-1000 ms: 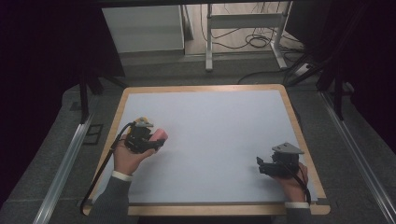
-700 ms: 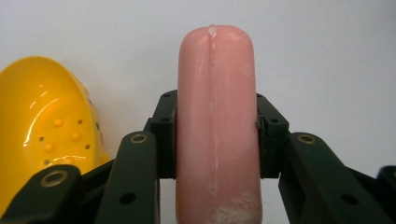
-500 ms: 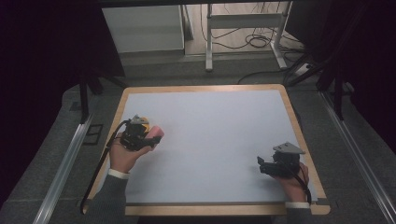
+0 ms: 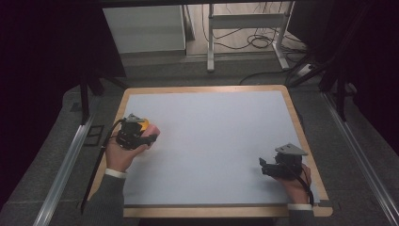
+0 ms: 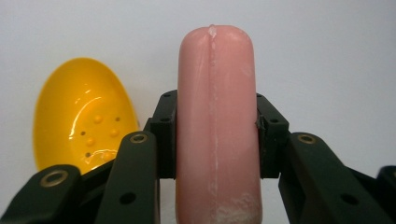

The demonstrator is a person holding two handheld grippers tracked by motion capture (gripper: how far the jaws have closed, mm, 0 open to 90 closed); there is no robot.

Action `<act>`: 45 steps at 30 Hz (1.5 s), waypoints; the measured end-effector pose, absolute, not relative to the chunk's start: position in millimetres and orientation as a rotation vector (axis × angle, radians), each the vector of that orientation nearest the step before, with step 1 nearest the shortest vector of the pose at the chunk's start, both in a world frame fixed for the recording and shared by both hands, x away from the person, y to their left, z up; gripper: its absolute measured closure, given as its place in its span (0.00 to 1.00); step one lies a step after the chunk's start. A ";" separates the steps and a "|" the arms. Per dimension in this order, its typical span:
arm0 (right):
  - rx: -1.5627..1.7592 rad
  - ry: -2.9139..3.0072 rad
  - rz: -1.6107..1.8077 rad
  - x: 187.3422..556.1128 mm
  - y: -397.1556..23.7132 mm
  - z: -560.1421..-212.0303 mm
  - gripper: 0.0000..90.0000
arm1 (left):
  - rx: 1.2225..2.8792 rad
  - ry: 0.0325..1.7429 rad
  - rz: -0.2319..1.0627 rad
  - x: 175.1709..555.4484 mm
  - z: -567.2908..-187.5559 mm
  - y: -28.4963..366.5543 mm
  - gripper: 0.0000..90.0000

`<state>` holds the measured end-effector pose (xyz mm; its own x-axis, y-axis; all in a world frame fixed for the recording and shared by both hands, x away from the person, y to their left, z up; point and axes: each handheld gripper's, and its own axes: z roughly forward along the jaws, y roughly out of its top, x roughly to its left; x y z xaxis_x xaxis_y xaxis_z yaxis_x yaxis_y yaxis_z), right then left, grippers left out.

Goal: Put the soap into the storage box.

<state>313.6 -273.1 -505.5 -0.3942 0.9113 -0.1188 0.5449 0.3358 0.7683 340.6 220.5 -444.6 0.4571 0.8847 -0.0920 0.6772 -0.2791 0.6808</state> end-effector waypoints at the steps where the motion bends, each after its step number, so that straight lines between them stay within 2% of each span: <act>1: 1.271 2.060 0.879 313.6 -273.1 -505.5 0.09 | 2.042 1.300 0.405 340.9 -444.1 221.8 0.67; 22: 1.257 2.049 0.886 312.4 -271.7 -503.9 0.10 | 2.002 1.391 0.420 356.3 -449.5 249.7 0.67; 45: 1.266 2.055 0.876 313.2 -272.6 -505.4 0.10 | 1.999 1.469 0.426 378.0 -460.0 263.4 0.67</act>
